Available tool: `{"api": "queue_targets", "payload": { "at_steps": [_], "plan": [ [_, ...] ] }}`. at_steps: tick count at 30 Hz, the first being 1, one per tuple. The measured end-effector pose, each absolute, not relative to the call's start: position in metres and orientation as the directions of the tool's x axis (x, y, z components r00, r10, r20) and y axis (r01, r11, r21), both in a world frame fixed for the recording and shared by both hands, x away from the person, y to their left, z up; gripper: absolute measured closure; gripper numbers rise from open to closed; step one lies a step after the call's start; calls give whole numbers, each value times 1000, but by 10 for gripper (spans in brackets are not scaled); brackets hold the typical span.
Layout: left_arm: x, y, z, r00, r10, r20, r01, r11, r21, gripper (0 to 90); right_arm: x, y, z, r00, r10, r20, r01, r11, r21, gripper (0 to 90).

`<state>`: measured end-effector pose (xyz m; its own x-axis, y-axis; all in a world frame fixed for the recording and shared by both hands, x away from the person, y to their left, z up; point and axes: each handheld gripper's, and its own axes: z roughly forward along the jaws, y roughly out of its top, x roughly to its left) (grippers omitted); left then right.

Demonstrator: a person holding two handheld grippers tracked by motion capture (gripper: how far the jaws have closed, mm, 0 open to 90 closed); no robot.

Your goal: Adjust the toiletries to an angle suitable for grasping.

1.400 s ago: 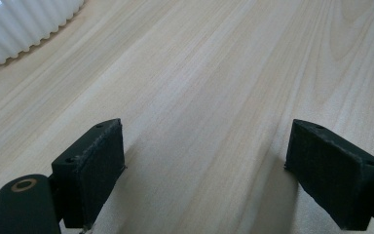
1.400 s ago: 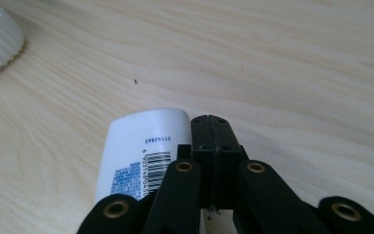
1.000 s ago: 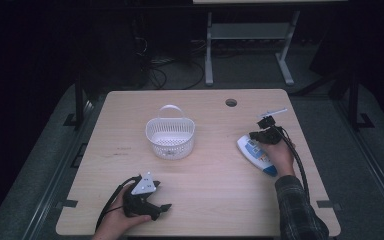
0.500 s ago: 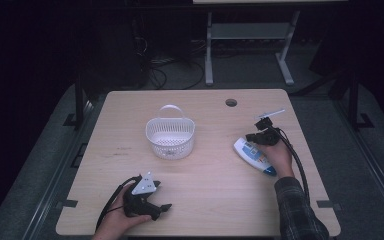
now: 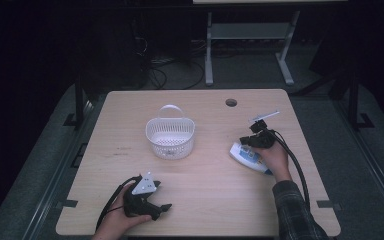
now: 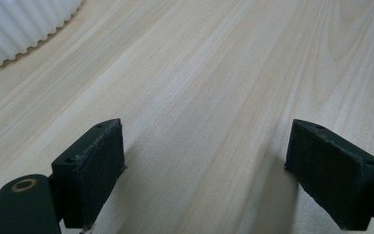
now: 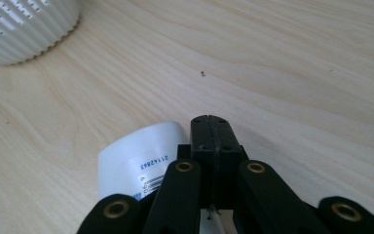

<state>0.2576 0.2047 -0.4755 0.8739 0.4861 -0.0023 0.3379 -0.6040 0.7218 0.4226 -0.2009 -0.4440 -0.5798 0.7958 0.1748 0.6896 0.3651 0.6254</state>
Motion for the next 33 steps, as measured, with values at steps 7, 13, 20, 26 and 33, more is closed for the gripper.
{"api": "queue_targets", "payload": {
  "at_steps": [7, 13, 20, 26, 33],
  "plan": [
    [258, 204, -476, 874, 486, -3, 338, -603, 722, 131, 418, -192, -445, -609, 775, 170, 678, 398, 618, 898],
    [258, 204, -475, 874, 486, -2, 338, -604, 722, 131, 412, -187, -444, -622, 766, 162, 668, 411, 620, 898],
    [258, 204, -476, 874, 486, -3, 338, -604, 722, 131, 404, -181, -444, -641, 751, 160, 661, 433, 613, 898],
    [258, 204, -475, 874, 486, -2, 338, -604, 722, 131, 397, -175, -440, -663, 733, 155, 646, 455, 612, 898],
    [258, 204, -476, 874, 486, -2, 338, -604, 722, 131, 387, -172, -439, -675, 719, 163, 634, 453, 627, 898]
  ]
}}
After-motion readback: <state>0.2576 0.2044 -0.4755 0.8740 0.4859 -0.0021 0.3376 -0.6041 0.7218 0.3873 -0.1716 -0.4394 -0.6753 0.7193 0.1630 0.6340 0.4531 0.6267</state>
